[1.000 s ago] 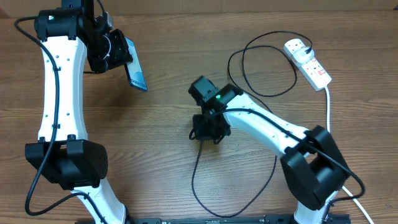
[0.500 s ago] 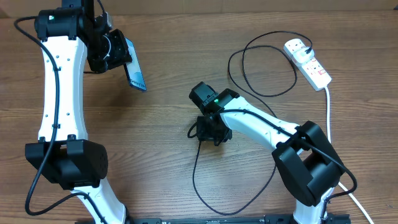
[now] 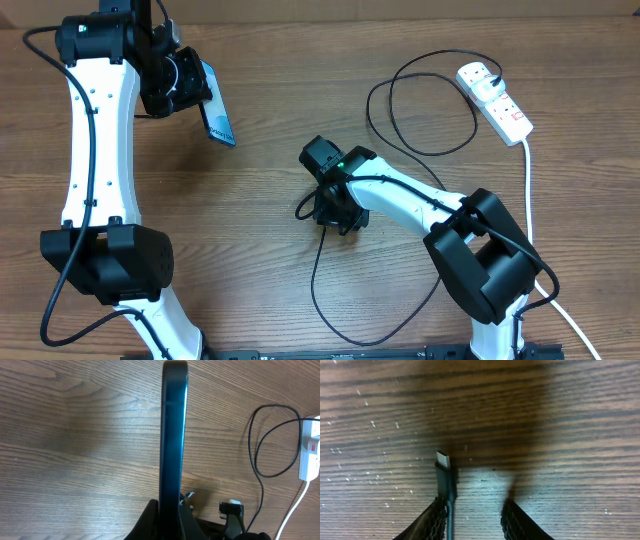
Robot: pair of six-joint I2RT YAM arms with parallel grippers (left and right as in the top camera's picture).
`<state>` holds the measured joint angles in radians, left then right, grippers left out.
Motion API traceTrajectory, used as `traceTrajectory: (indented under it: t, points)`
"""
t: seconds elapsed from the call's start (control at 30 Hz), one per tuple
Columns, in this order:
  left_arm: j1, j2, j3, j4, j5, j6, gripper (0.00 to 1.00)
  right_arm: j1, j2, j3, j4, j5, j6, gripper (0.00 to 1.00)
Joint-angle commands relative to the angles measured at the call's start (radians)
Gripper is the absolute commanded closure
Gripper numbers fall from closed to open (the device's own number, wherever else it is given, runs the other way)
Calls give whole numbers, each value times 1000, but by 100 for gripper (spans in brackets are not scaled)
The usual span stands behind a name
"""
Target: Plug charger to phone and switch on socket
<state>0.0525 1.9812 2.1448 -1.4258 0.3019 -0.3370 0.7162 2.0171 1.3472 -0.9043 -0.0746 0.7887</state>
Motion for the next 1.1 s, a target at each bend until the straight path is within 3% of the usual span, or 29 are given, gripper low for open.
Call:
traceTrajectory:
  t: [0.0, 0.13, 0.3, 0.8, 1.07]
  points:
    - [-8, -12, 1, 4, 2, 19, 96, 23, 13, 10, 14, 3, 23, 64]
    - [-8, -12, 1, 4, 2, 19, 96, 60, 14, 17, 13, 42, 72, 64]
    - [-8, -12, 1, 0, 2, 20, 96, 61, 53, 18, 16, 99, 154, 75]
    - [-8, -12, 1, -6, 2, 24, 96, 45, 72, 24, 21, 140, 149, 96]
    - [-12, -12, 1, -7, 6, 27, 96, 36, 70, 103, -10, 133, 66, 96]
